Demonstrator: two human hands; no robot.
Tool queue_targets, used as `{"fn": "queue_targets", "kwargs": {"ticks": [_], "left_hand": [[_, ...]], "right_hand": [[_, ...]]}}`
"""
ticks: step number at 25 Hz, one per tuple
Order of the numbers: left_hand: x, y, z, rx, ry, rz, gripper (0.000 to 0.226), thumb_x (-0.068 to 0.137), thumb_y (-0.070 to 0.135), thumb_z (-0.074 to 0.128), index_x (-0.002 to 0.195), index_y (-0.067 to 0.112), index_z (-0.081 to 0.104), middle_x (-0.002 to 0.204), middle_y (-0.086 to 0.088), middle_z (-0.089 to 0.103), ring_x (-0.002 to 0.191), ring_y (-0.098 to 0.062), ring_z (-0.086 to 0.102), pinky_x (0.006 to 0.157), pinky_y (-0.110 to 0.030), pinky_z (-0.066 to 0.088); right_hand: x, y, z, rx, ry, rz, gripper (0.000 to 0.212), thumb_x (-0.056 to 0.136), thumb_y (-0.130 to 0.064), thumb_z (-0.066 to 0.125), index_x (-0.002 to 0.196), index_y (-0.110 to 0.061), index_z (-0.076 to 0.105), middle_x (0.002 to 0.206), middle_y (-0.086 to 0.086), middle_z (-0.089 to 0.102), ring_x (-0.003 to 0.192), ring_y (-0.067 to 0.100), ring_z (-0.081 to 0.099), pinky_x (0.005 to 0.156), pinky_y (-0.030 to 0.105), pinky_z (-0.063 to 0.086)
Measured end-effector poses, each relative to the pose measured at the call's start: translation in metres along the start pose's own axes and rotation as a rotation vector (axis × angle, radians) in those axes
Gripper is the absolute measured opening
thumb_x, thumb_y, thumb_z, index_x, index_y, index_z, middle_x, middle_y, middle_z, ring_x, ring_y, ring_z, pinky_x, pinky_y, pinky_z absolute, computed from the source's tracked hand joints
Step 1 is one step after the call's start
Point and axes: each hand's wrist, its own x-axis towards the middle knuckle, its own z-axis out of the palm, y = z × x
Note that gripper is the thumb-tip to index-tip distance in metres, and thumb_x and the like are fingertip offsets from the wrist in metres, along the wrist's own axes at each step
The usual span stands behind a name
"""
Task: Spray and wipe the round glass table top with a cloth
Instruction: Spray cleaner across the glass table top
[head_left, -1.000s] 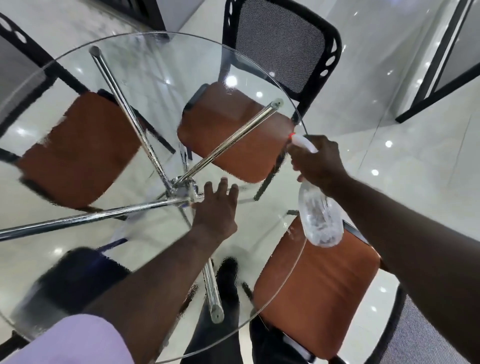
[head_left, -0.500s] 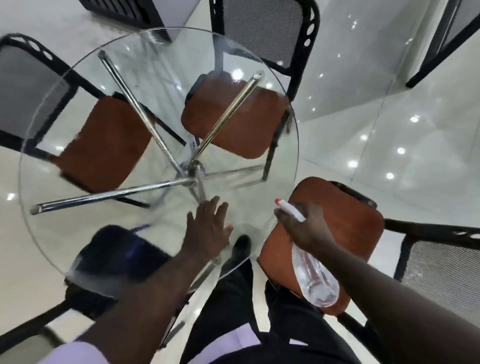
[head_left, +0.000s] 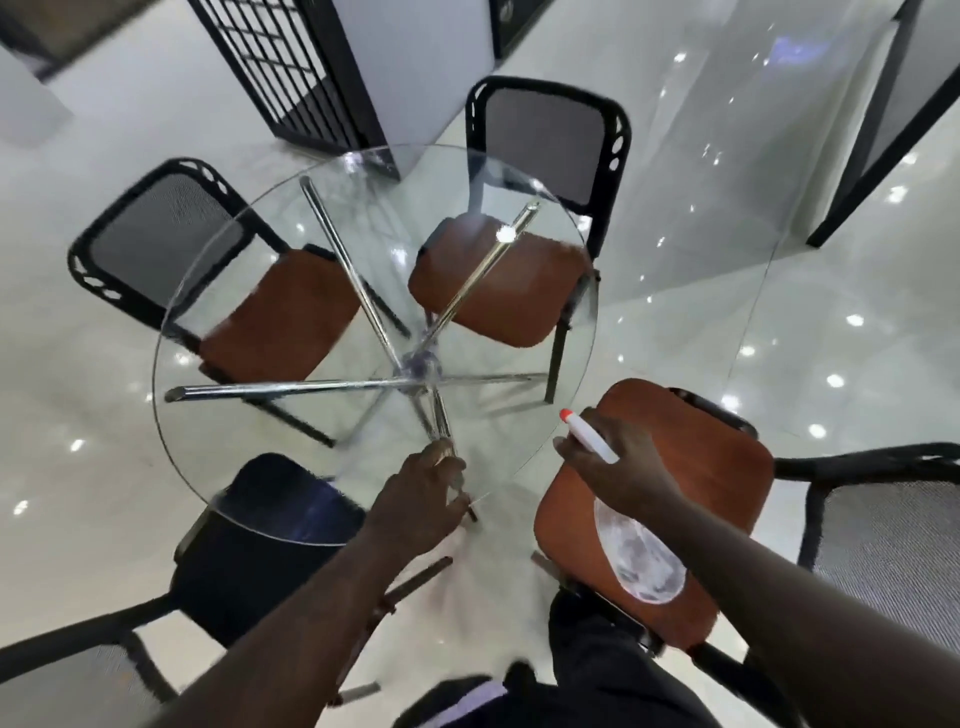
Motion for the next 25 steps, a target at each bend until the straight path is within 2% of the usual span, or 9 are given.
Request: {"fn": "queue_targets", "kwargs": {"ticks": [2,3,6,8,10,13,18,21,25], "left_hand": [[-0.008,0.008,-0.009,-0.051,0.124,0.112,0.058,0.085,0.06,0.05,0.123,0.021,0.07,0.148,0.001,0.057,0.128,-0.026,0.06,0.102,-0.042,0.056],[-0.011,0.011,-0.011,-0.072,0.174,0.183,0.055,0.086,0.058,0.053,0.121,0.019,0.071,0.142,-0.001,0.062,0.124,-0.026,0.064,0.099,-0.042,0.058],[-0.015,0.035,-0.029,-0.085,0.242,0.335,0.034,0.09,0.04,0.072,0.116,0.018,0.07,0.128,-0.001,0.068,0.115,-0.023,0.068,0.095,-0.04,0.06],[-0.026,0.067,-0.044,-0.098,0.281,0.459,0.036,0.09,0.043,0.068,0.115,0.018,0.07,0.121,-0.001,0.07,0.11,-0.024,0.069,0.092,-0.042,0.06],[-0.036,0.109,-0.063,-0.106,0.267,0.538,0.041,0.091,0.051,0.06,0.119,0.022,0.069,0.12,0.002,0.071,0.109,-0.021,0.069,0.091,-0.04,0.06],[-0.047,0.177,-0.085,-0.05,0.287,0.7,0.038,0.094,0.051,0.066,0.126,0.03,0.066,0.126,0.009,0.07,0.114,-0.014,0.068,0.092,-0.032,0.055],[-0.068,0.327,-0.097,-0.043,0.262,0.945,0.041,0.09,0.058,0.061,0.125,0.037,0.063,0.121,0.017,0.069,0.106,-0.008,0.068,0.088,-0.042,0.06],[-0.085,0.42,-0.08,0.002,0.27,1.087,0.038,0.093,0.055,0.067,0.125,0.037,0.064,0.119,0.019,0.069,0.102,-0.005,0.068,0.086,-0.039,0.059],[-0.105,0.546,-0.035,-0.004,0.258,1.171,0.038,0.091,0.056,0.069,0.124,0.037,0.065,0.115,0.019,0.07,0.097,-0.004,0.068,0.083,-0.037,0.06]], "right_hand": [[-0.031,-0.016,-0.013,0.031,0.123,-0.02,0.028,0.098,-0.024,0.079,0.09,0.001,0.067,0.081,0.021,0.068,0.074,0.029,0.062,0.076,0.057,0.054],[-0.05,-0.021,-0.022,0.061,0.201,-0.005,0.028,0.099,-0.024,0.079,0.096,0.002,0.069,0.087,0.023,0.069,0.082,0.028,0.063,0.08,0.057,0.054],[-0.101,-0.029,-0.052,0.063,0.376,-0.032,0.027,0.099,-0.038,0.076,0.087,-0.016,0.066,0.076,0.007,0.068,0.07,0.019,0.068,0.071,0.043,0.057],[-0.139,-0.032,-0.082,0.067,0.442,-0.035,0.027,0.098,-0.038,0.077,0.084,-0.019,0.065,0.071,0.0,0.068,0.068,0.019,0.07,0.07,0.039,0.056],[-0.176,-0.036,-0.115,0.082,0.524,-0.058,0.023,0.099,-0.032,0.079,0.083,-0.019,0.067,0.072,0.001,0.071,0.066,0.022,0.073,0.07,0.042,0.059],[-0.229,-0.038,-0.165,0.092,0.64,-0.088,0.019,0.099,-0.025,0.08,0.087,-0.013,0.071,0.077,0.006,0.072,0.063,0.023,0.076,0.064,0.039,0.06],[-0.327,-0.01,-0.264,0.109,0.86,-0.105,0.013,0.097,-0.018,0.081,0.093,-0.008,0.074,0.084,0.009,0.071,0.069,0.024,0.07,0.061,0.044,0.062],[-0.378,0.02,-0.317,0.132,0.914,-0.073,0.015,0.097,-0.015,0.081,0.087,-0.007,0.073,0.086,0.012,0.071,0.063,0.018,0.069,0.055,0.03,0.06],[-0.44,0.086,-0.395,0.087,0.942,-0.043,0.016,0.097,-0.021,0.082,0.089,-0.01,0.074,0.086,0.007,0.073,0.069,0.027,0.073,0.056,0.039,0.065]]}}
